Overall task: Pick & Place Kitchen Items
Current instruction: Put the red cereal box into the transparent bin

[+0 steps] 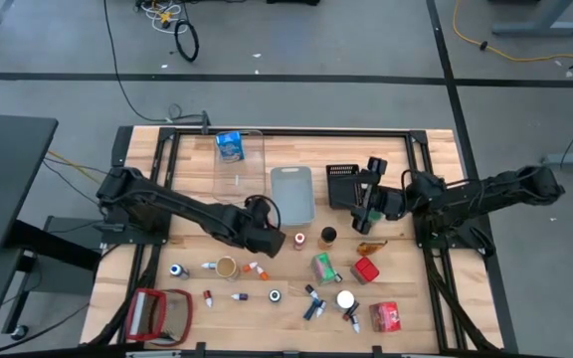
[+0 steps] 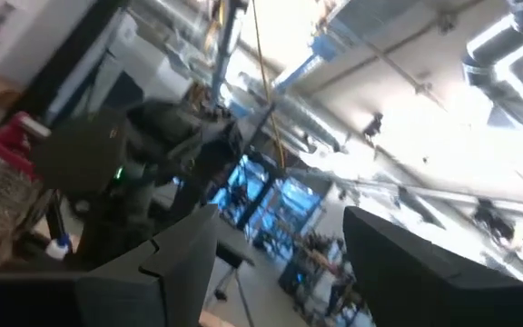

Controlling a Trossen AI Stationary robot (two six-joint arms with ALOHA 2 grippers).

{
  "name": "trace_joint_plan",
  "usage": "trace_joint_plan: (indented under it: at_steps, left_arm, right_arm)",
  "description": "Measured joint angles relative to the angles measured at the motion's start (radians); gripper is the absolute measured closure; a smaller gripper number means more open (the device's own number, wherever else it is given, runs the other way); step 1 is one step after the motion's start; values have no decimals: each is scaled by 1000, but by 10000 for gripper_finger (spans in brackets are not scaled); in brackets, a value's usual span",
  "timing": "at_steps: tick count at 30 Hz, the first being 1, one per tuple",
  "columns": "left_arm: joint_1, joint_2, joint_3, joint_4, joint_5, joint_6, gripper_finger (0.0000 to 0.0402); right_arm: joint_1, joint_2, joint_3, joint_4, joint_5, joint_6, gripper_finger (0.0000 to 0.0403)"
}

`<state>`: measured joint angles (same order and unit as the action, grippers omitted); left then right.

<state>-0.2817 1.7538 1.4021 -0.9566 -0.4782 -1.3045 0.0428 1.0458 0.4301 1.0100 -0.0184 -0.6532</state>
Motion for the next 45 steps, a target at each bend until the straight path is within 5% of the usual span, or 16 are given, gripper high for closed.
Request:
trace_joint_plan:
  at_steps: [7, 21, 33, 45]
  left_arm:
    - [-6, 11, 3, -4, -14, -45, 146]
    - [-24, 6, 128, -54, -63, 35, 146]
    - [-34, 15, 26, -56, -34, -125, 146]
    - [-29, 14, 0, 23, -51, -71, 145]
  right_arm:
    - [-31, 0, 0, 9, -111, -18, 153]
    - [-42, 0, 0, 20, -158, -12, 153]
    - [-42, 0, 0, 20, -157, -10, 153]
    - [-42, 0, 0, 21, -157, -10, 153]
